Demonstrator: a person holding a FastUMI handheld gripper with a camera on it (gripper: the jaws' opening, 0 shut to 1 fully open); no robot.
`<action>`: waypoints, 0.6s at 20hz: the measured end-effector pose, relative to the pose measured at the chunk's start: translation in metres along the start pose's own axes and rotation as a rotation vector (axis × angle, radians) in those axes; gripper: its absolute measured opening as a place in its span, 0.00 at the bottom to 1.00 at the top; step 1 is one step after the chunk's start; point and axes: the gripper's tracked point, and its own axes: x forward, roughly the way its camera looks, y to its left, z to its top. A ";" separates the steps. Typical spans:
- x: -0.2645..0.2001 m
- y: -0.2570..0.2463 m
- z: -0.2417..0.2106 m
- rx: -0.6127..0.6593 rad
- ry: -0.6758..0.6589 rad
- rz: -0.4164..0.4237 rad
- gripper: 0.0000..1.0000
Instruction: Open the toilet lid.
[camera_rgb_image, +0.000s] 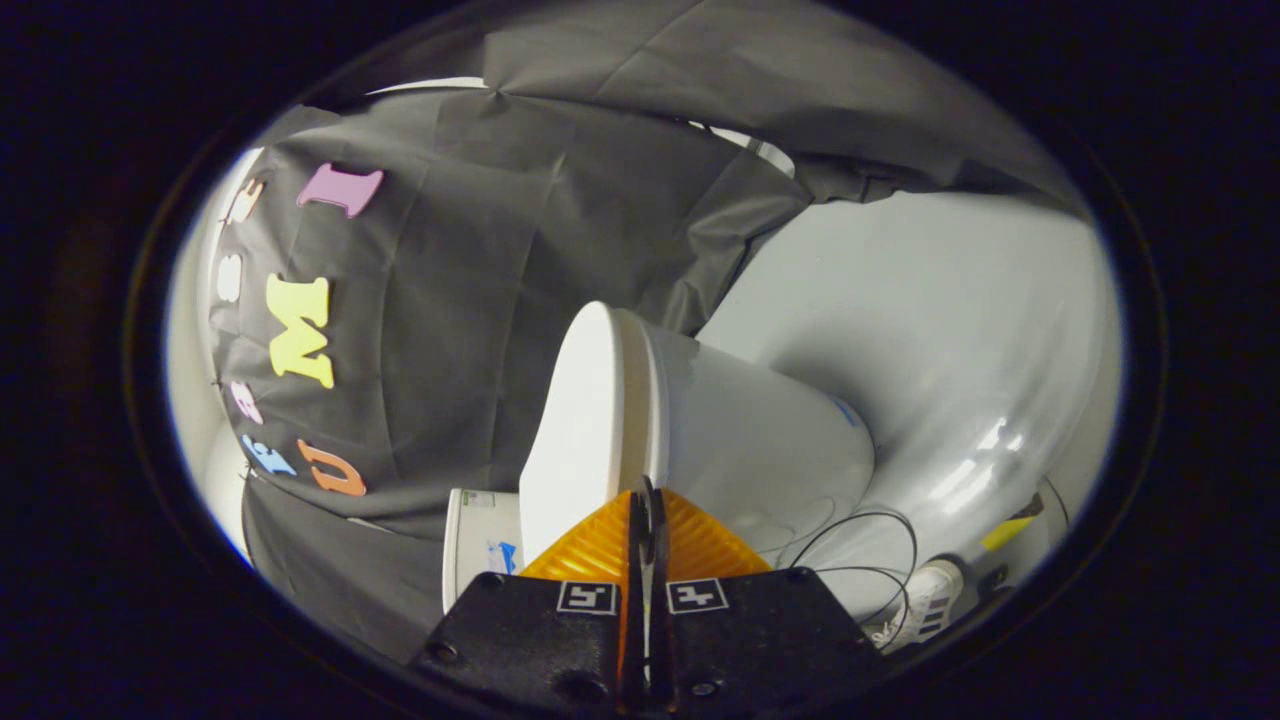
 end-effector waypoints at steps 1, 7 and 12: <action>-0.001 0.002 -0.001 -0.004 -0.006 0.000 0.05; -0.010 0.034 0.000 -0.094 -0.041 -0.009 0.04; -0.019 0.051 -0.003 -0.152 -0.058 -0.017 0.04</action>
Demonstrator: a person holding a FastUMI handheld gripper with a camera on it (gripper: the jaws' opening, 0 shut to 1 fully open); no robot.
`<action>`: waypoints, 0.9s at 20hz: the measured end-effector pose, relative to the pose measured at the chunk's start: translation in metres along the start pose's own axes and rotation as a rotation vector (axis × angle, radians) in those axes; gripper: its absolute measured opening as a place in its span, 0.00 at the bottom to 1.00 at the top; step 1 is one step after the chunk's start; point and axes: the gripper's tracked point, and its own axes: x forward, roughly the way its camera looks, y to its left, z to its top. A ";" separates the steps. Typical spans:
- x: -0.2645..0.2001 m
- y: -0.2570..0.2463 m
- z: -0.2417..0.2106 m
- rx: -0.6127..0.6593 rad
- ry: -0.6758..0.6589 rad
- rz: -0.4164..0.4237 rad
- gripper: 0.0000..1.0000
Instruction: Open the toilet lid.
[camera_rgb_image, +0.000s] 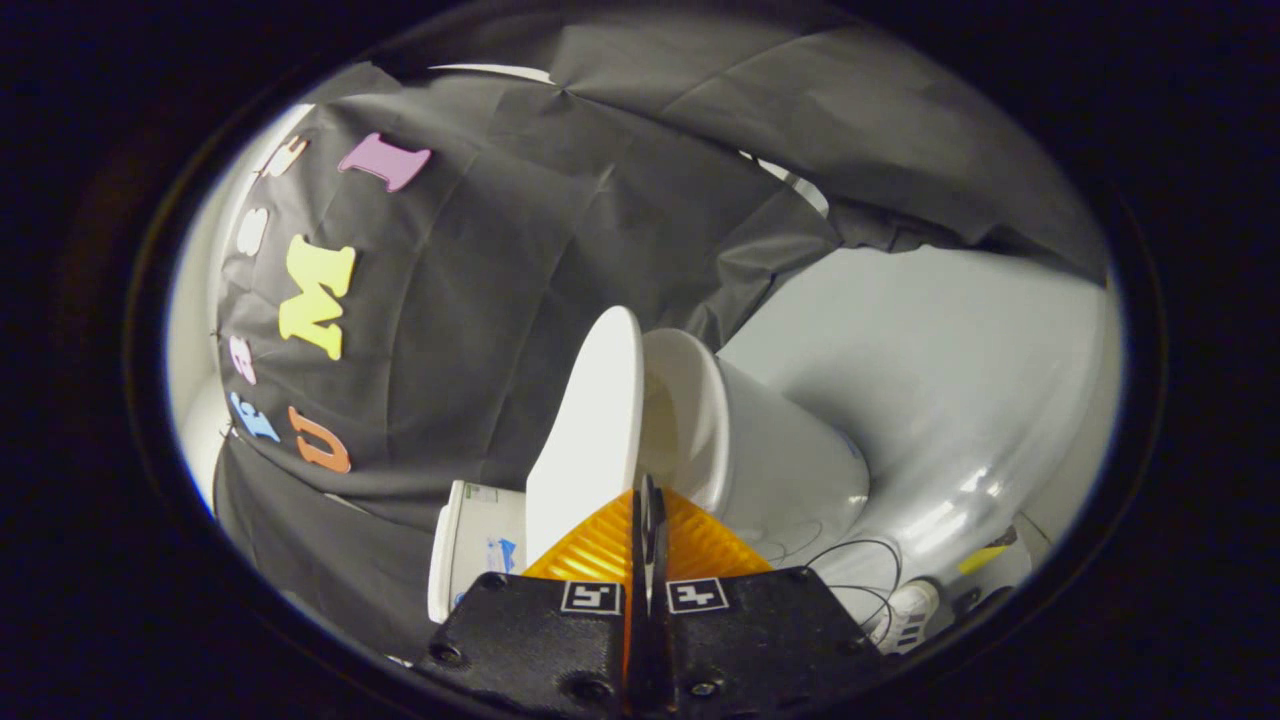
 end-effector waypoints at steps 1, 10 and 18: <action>-0.001 0.003 -0.001 -0.015 -0.008 -0.009 0.04; -0.017 0.041 0.001 -0.184 -0.063 -0.057 0.04; -0.018 0.046 0.000 -0.183 -0.070 -0.077 0.04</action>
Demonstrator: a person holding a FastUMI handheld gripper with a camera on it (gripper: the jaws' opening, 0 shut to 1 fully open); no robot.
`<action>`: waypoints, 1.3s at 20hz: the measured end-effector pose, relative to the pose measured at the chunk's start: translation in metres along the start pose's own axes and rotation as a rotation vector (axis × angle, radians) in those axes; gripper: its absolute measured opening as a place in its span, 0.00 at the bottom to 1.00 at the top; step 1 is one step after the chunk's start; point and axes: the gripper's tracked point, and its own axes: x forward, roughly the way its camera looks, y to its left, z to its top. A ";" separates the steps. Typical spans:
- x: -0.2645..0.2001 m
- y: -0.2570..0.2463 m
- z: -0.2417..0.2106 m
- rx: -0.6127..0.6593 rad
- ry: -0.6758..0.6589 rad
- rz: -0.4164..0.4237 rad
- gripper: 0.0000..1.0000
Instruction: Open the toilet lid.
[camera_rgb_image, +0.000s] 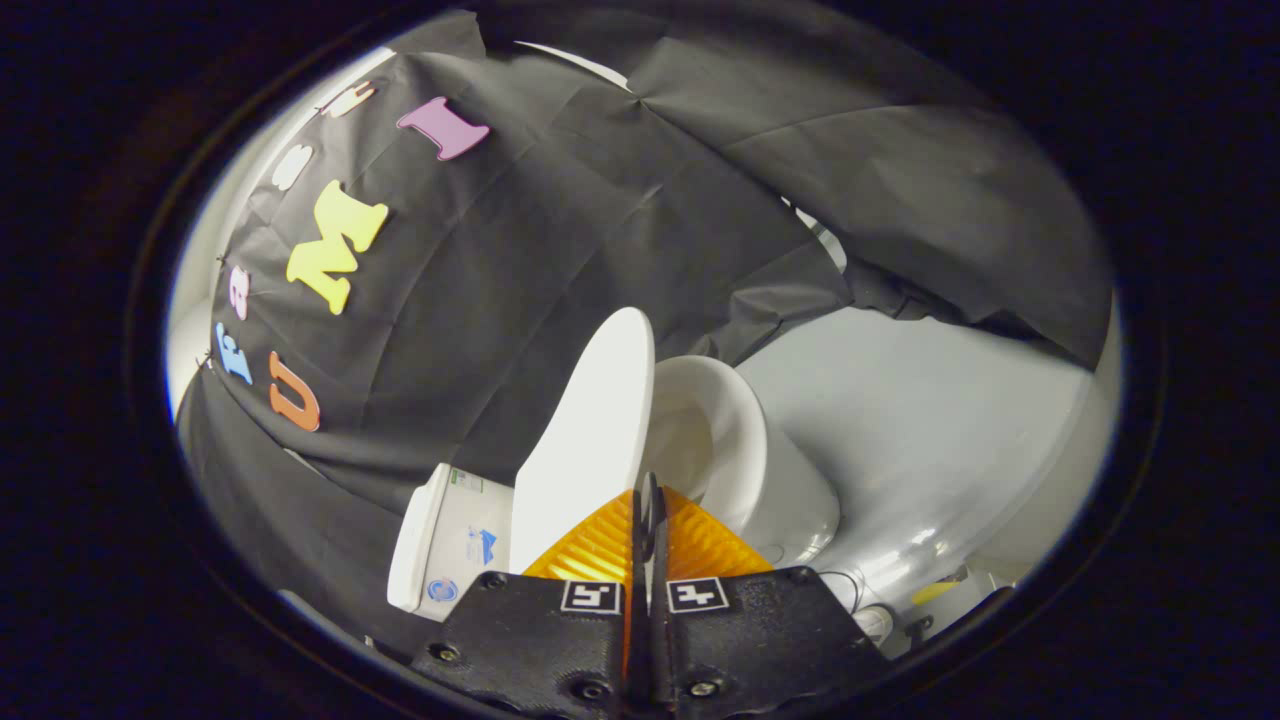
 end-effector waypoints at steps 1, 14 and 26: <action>-0.001 0.003 -0.001 -0.008 -0.004 -0.002 0.04; -0.012 0.038 0.008 -0.097 -0.064 -0.037 0.04; -0.035 0.091 0.010 -0.241 -0.163 -0.036 0.04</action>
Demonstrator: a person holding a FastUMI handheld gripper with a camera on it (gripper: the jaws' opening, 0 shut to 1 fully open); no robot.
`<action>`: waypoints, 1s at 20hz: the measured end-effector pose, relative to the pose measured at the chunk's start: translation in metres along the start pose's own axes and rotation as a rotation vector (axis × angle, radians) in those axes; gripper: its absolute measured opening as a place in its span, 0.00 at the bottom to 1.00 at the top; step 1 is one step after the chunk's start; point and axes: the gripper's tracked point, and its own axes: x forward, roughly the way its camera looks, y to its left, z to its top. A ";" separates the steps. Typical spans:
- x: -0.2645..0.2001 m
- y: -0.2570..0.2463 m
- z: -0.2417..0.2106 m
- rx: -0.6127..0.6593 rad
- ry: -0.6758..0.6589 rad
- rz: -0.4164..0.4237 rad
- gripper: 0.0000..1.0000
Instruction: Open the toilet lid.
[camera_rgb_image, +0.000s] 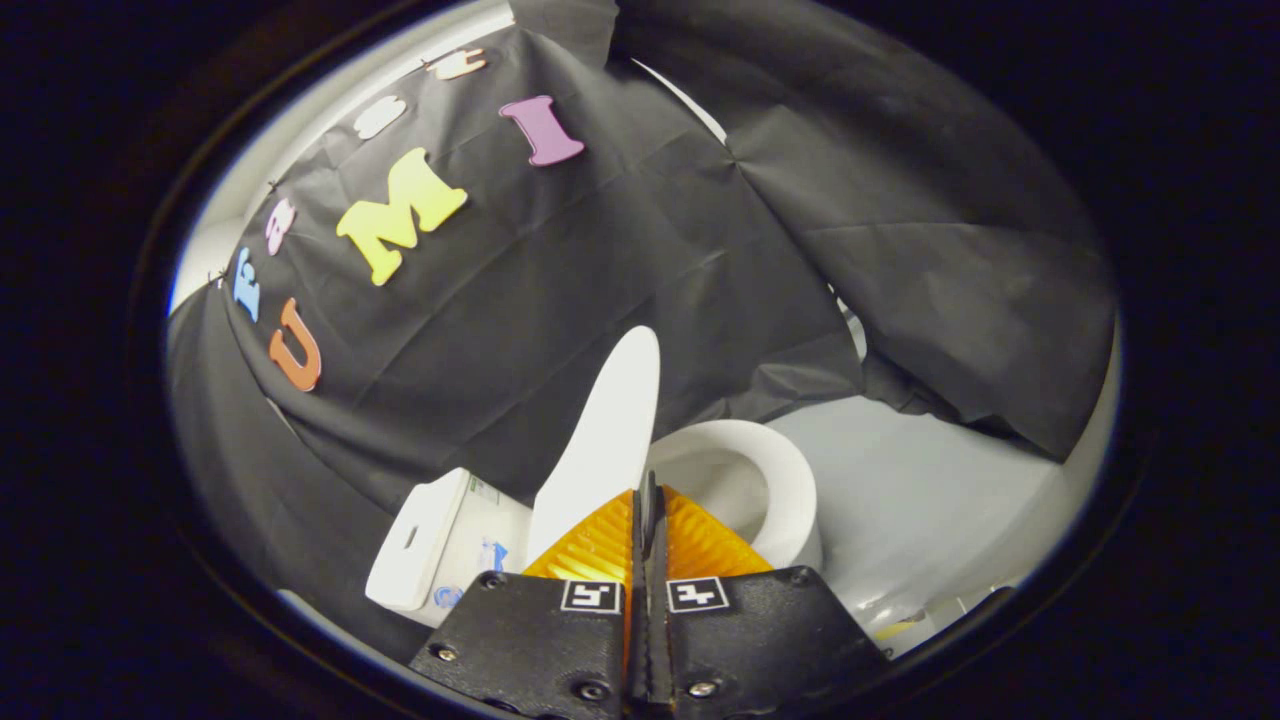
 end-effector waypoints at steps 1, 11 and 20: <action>-0.003 0.003 -0.001 -0.012 -0.007 -0.003 0.04; -0.018 0.031 0.002 -0.119 -0.059 -0.024 0.04; -0.034 0.067 0.002 -0.214 -0.101 -0.031 0.04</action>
